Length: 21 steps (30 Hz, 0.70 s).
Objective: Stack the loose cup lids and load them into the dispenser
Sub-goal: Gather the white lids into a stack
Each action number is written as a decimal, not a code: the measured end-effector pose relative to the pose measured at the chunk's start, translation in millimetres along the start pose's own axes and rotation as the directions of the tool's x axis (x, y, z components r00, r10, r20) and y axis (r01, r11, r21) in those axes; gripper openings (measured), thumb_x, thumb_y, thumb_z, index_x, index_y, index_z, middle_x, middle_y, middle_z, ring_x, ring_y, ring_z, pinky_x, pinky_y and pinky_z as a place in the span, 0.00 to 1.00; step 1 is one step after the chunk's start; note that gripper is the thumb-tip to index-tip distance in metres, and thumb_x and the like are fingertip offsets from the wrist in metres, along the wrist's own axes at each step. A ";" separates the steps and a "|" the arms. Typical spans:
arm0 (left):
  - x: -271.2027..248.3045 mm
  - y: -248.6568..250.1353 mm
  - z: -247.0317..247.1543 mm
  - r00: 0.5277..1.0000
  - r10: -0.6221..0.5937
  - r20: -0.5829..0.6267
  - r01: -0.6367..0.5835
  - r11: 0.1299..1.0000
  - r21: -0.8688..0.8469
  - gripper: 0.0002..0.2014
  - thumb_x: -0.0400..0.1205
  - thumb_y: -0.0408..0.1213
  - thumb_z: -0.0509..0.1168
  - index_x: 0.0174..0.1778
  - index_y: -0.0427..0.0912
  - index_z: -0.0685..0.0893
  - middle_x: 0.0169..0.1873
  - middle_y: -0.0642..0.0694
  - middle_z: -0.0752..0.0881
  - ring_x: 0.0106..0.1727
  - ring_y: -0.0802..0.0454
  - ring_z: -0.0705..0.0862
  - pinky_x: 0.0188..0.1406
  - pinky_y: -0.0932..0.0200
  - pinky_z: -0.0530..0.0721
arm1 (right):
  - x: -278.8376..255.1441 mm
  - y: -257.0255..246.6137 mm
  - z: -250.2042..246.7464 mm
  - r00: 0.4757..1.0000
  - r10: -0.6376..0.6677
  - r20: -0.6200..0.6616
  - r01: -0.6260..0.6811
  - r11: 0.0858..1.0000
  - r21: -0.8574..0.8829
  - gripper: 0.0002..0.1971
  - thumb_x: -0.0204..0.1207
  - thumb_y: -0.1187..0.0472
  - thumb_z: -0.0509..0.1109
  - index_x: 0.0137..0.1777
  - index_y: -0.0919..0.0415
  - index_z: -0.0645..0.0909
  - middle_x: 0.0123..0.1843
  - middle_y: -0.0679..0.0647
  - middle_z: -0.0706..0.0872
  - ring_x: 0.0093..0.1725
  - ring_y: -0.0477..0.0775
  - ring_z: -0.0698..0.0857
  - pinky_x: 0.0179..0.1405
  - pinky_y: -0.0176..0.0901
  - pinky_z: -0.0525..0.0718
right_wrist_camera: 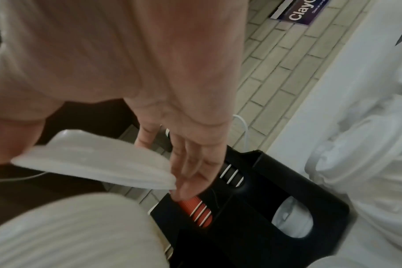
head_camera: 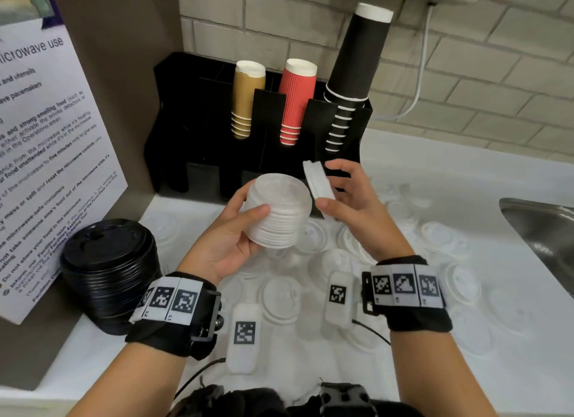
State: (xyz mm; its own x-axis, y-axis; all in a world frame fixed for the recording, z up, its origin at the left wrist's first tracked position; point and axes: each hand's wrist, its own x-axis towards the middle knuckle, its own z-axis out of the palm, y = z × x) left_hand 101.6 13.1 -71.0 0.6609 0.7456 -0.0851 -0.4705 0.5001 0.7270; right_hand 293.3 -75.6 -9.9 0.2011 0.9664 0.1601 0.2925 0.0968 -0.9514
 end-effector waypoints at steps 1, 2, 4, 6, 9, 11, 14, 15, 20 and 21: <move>0.6 -1.2 0.0 1.000 -0.001 0.025 0.001 1.000 0.011 0.33 0.68 0.35 0.78 0.70 0.53 0.80 0.61 0.47 0.88 0.61 0.47 0.88 0.44 0.56 0.89 | -1.2 -0.2 4.0 1.000 -0.012 0.005 0.012 1.000 0.008 0.31 0.65 0.48 0.78 0.68 0.44 0.72 0.66 0.53 0.82 0.64 0.55 0.83 0.55 0.47 0.86; 0.5 -1.9 0.3 0.999 -0.002 0.048 0.001 1.000 0.025 0.30 0.70 0.33 0.75 0.68 0.55 0.81 0.60 0.48 0.89 0.61 0.48 0.88 0.44 0.57 0.89 | -1.6 -0.4 6.8 1.000 -0.019 0.010 0.019 1.000 0.012 0.30 0.66 0.49 0.78 0.68 0.45 0.72 0.66 0.53 0.82 0.66 0.55 0.82 0.59 0.53 0.85; 0.1 -2.9 1.5 0.996 -0.011 0.087 0.007 0.999 0.053 0.31 0.68 0.33 0.78 0.66 0.57 0.82 0.60 0.49 0.89 0.62 0.48 0.88 0.45 0.58 0.89 | -1.4 -1.3 10.5 0.999 -0.033 0.024 0.033 0.999 -0.001 0.26 0.69 0.52 0.77 0.67 0.48 0.74 0.65 0.52 0.83 0.66 0.54 0.82 0.63 0.58 0.84; 0.0 -4.0 2.7 0.993 -0.024 0.115 0.015 0.997 0.081 0.37 0.60 0.36 0.84 0.66 0.58 0.83 0.61 0.49 0.89 0.62 0.48 0.87 0.46 0.58 0.89 | -1.4 -2.3 12.8 0.998 -0.058 0.038 0.059 0.998 -0.030 0.22 0.71 0.54 0.75 0.66 0.52 0.78 0.63 0.51 0.84 0.64 0.54 0.82 0.64 0.58 0.83; -0.3 -5.6 5.3 0.992 -0.039 0.123 0.028 0.995 0.092 0.34 0.67 0.33 0.78 0.69 0.58 0.80 0.58 0.49 0.90 0.60 0.49 0.88 0.45 0.59 0.89 | -2.0 -3.1 15.4 0.995 -0.075 0.063 0.080 0.994 -0.070 0.21 0.72 0.54 0.76 0.64 0.55 0.80 0.61 0.48 0.84 0.62 0.53 0.82 0.60 0.53 0.83; -1.2 -6.1 7.4 0.992 -0.042 0.119 0.031 0.996 0.089 0.32 0.70 0.31 0.73 0.69 0.57 0.79 0.56 0.49 0.90 0.59 0.50 0.89 0.44 0.59 0.88 | -2.9 -2.9 15.7 0.992 -0.091 0.082 0.100 0.989 -0.111 0.20 0.72 0.54 0.77 0.63 0.55 0.81 0.62 0.46 0.83 0.63 0.51 0.82 0.59 0.49 0.83; -2.6 -5.9 10.2 0.990 -0.040 0.132 0.030 0.996 0.081 0.31 0.70 0.32 0.75 0.69 0.56 0.79 0.55 0.50 0.91 0.57 0.51 0.90 0.43 0.60 0.88 | -4.3 -3.4 14.8 0.992 -0.102 0.080 0.113 0.981 -0.159 0.21 0.69 0.52 0.79 0.62 0.52 0.82 0.63 0.44 0.83 0.63 0.48 0.81 0.55 0.40 0.81; -3.5 -5.6 10.8 0.990 -0.039 0.133 0.029 0.997 0.077 0.29 0.72 0.31 0.74 0.69 0.56 0.79 0.55 0.50 0.91 0.57 0.51 0.90 0.44 0.60 0.88 | -4.7 -3.9 14.5 0.991 -0.110 0.077 0.122 0.978 -0.168 0.22 0.68 0.51 0.79 0.62 0.52 0.82 0.63 0.44 0.83 0.63 0.47 0.80 0.54 0.37 0.80; -5.0 -6.2 11.1 0.991 -0.038 0.126 0.027 0.996 0.090 0.33 0.69 0.34 0.77 0.70 0.54 0.78 0.57 0.49 0.90 0.57 0.51 0.89 0.45 0.60 0.88 | -4.7 -6.9 10.8 0.981 -0.162 0.103 0.181 0.961 -0.211 0.23 0.67 0.54 0.80 0.63 0.54 0.83 0.65 0.45 0.81 0.65 0.44 0.79 0.55 0.36 0.80; -5.3 -5.9 10.9 0.991 -0.039 0.130 0.027 0.995 0.091 0.35 0.66 0.36 0.79 0.70 0.54 0.78 0.57 0.49 0.90 0.58 0.51 0.89 0.45 0.60 0.88 | -4.1 -7.5 10.4 0.980 -0.163 0.115 0.185 0.960 -0.211 0.23 0.67 0.55 0.80 0.63 0.54 0.83 0.66 0.45 0.81 0.66 0.44 0.78 0.56 0.36 0.81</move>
State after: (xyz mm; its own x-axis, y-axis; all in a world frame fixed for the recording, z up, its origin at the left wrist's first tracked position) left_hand 107.2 1.4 -67.5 0.7493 0.6618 -0.0241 -0.3971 0.4782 0.7834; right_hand 280.5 -77.8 -6.1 0.0419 0.9585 0.2820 0.5150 0.2212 -0.8282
